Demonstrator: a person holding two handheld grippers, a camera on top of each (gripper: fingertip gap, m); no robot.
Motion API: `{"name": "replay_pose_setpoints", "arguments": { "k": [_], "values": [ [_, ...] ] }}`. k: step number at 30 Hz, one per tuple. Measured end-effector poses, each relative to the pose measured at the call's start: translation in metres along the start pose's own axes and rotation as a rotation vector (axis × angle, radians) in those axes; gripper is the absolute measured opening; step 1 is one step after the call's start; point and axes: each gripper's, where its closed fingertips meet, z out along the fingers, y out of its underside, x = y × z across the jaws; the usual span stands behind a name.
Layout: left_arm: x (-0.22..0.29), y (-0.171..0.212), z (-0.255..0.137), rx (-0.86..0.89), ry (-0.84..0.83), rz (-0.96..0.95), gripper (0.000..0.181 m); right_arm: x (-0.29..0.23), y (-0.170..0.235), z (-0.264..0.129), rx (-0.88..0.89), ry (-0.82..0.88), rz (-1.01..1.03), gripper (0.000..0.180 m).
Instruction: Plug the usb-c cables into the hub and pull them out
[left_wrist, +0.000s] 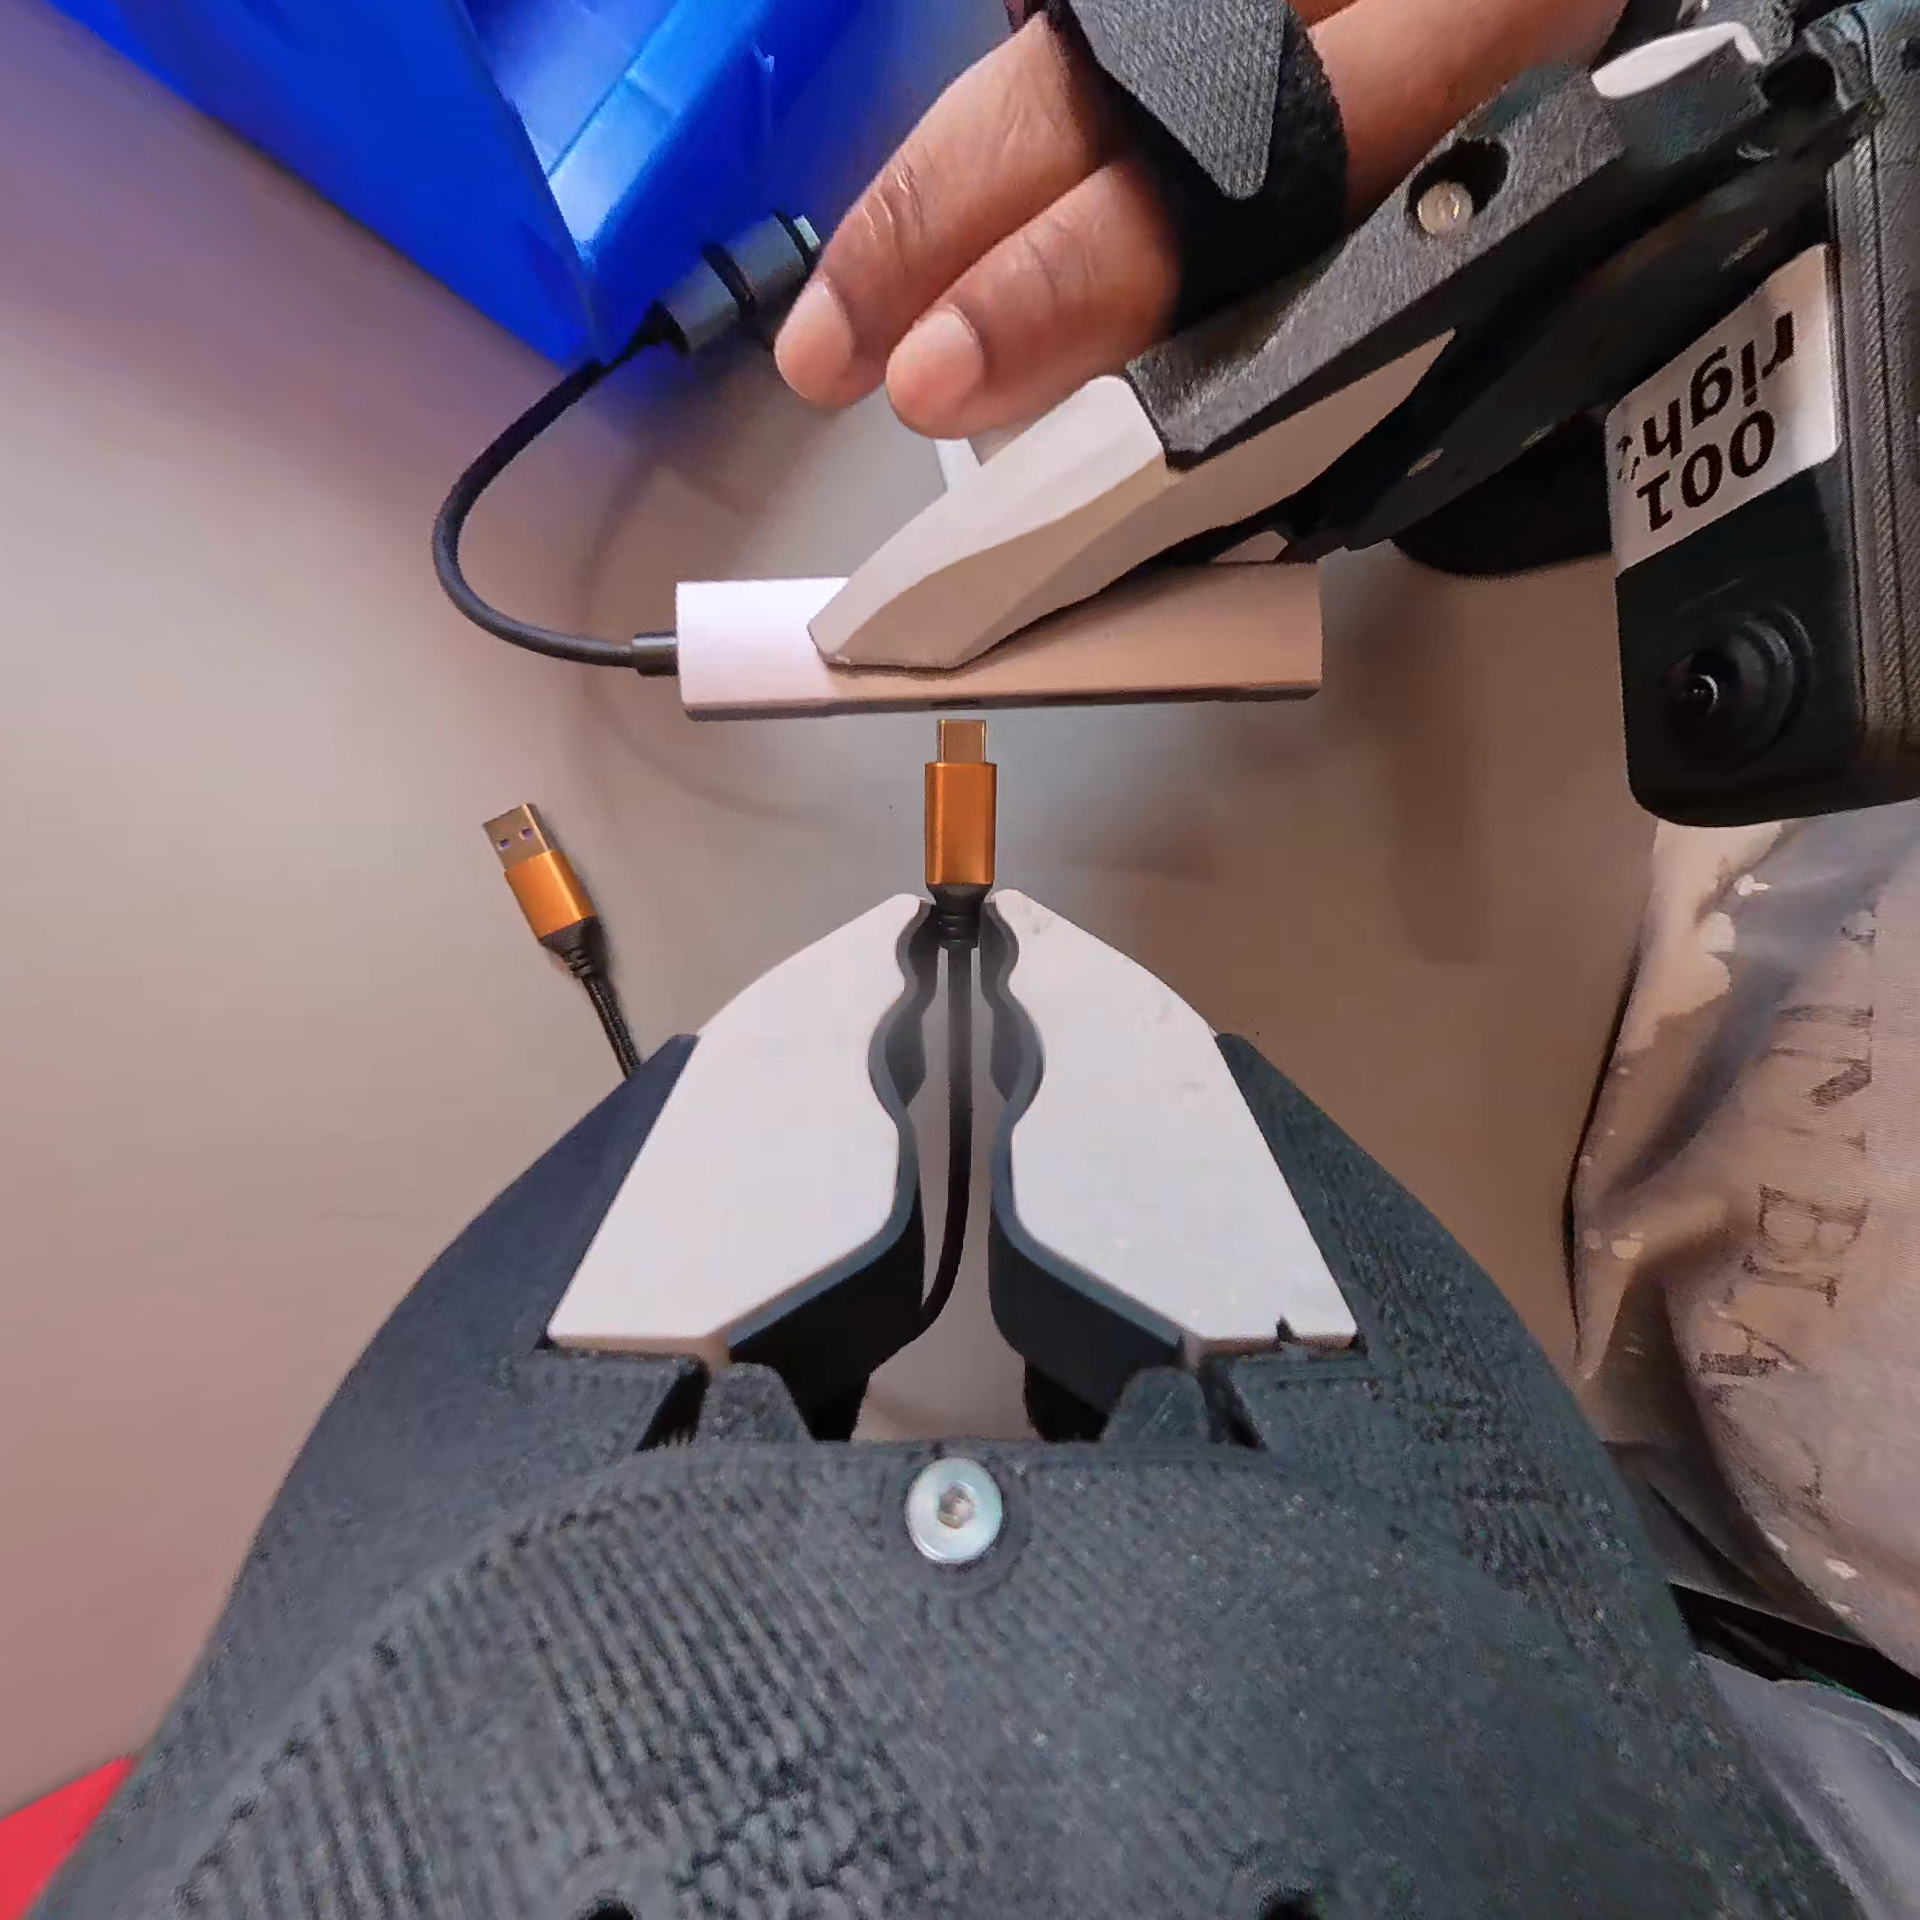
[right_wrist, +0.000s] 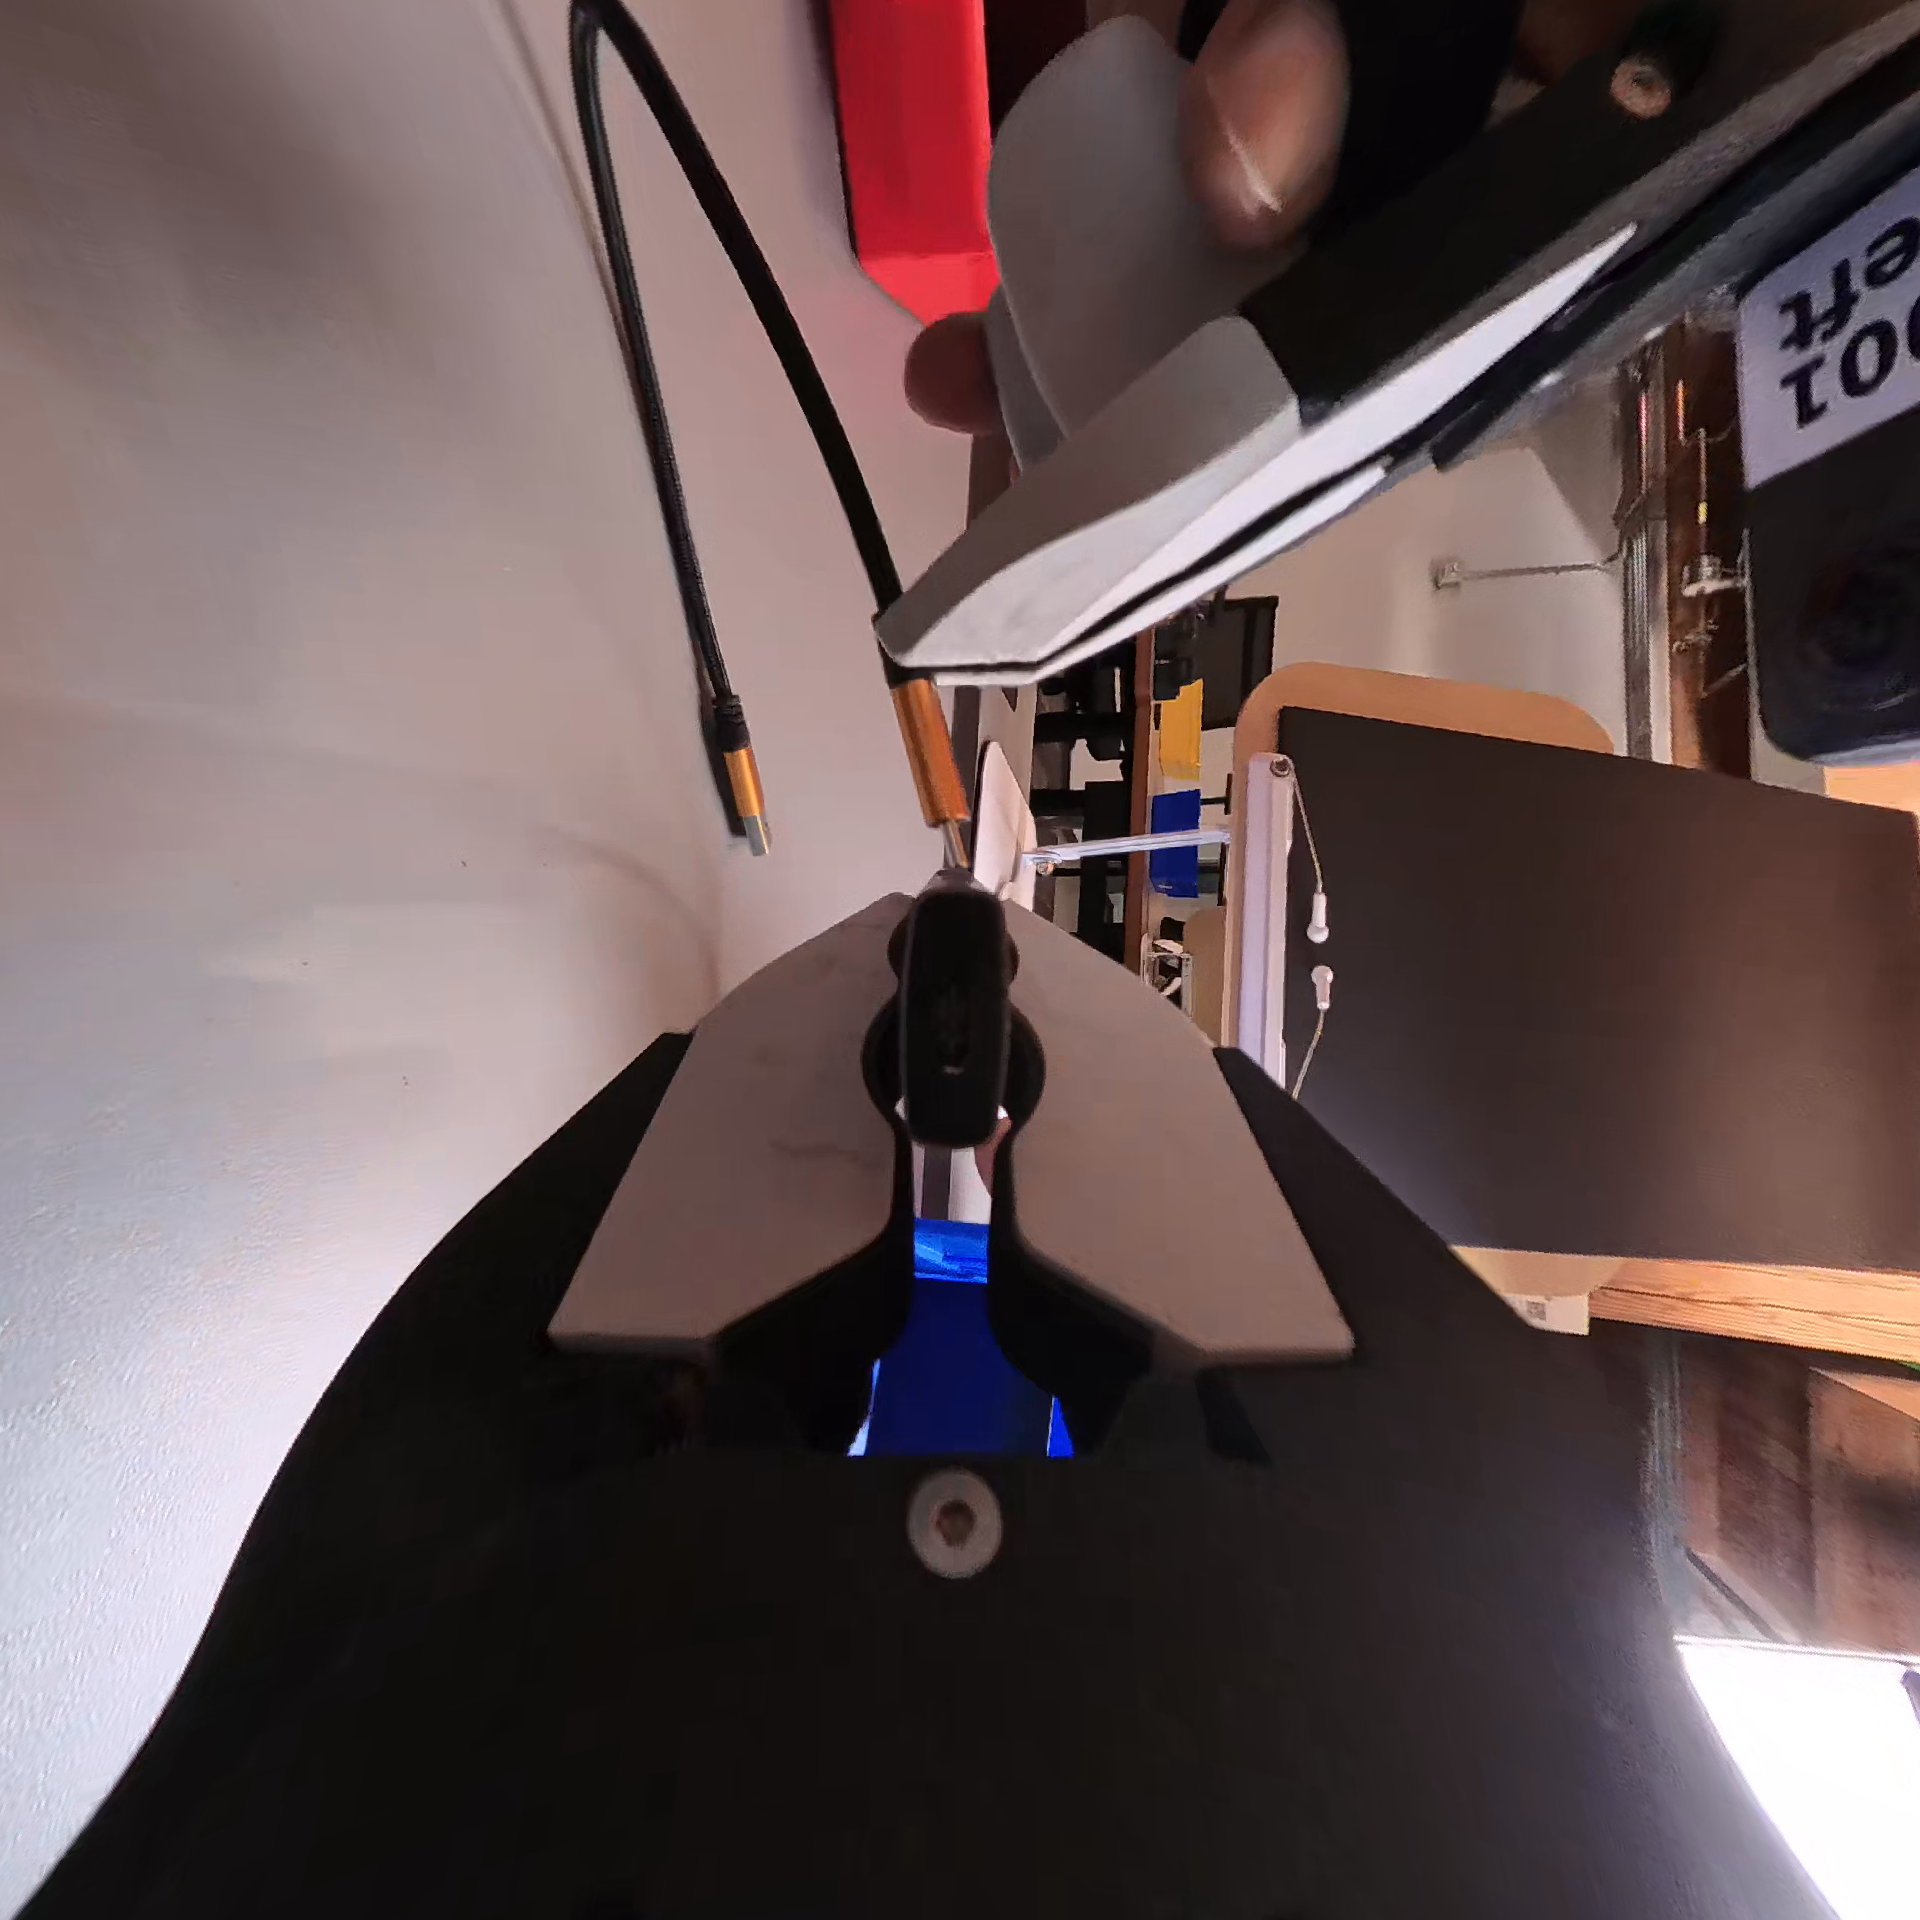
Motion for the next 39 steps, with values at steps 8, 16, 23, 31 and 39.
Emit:
{"name": "replay_pose_setpoints", "arguments": {
  "k": [8, 16, 23, 31, 39],
  "values": [
    [0.000, 0.006, 0.004, -0.030, 0.018, 0.000, 0.008, -0.007, -0.003, 0.002, -0.015, 0.004, -0.060, 0.009],
    [-0.004, 0.009, 0.010, -0.052, 0.003, 0.011, 0.008, -0.015, -0.001, 0.005, -0.038, -0.002, -0.097, 0.009],
    [-0.006, -0.015, -0.001, 0.146, 0.078, -0.016, 0.008, -0.003, 0.011, 0.003, -0.109, 0.060, -0.063, 0.010],
    [-0.010, -0.030, -0.003, 0.243, 0.071, -0.046, 0.007, 0.004, 0.022, 0.002, -0.187, 0.099, -0.026, 0.010],
    [-0.012, -0.035, 0.002, 0.266, 0.035, -0.012, 0.008, 0.005, 0.027, 0.000, -0.195, 0.099, -0.010, 0.010]
  ]
}}
